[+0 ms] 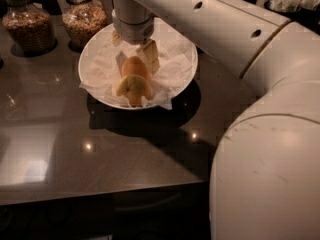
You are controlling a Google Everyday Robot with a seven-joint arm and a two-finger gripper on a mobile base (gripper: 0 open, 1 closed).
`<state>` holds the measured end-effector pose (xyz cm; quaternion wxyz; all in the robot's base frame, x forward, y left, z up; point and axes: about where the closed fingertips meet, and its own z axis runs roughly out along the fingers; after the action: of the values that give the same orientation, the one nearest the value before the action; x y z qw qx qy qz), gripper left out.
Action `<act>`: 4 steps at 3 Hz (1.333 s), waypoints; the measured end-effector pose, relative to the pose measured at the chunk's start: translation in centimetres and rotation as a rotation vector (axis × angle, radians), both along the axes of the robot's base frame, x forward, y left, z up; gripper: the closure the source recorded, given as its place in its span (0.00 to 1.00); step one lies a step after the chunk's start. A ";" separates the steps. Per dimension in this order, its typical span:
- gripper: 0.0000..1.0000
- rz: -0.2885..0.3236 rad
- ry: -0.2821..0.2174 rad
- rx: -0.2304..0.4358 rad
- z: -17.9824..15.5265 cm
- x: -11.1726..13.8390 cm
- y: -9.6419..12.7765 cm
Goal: Pick orange from white bowl
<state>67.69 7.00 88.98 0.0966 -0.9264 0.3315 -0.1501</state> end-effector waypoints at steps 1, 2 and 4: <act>0.10 0.006 -0.056 -0.020 -0.6 -0.6 -0.8; 0.24 0.007 -0.057 -0.020 -0.6 -0.6 -0.8; 0.27 0.173 -0.102 -0.201 -2.8 -0.8 -1.9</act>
Offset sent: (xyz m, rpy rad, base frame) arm -0.0007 -0.0072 0.0052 -0.0022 -0.0574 -0.0045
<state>66.93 5.06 86.18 0.0326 -0.9478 0.2281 -0.2205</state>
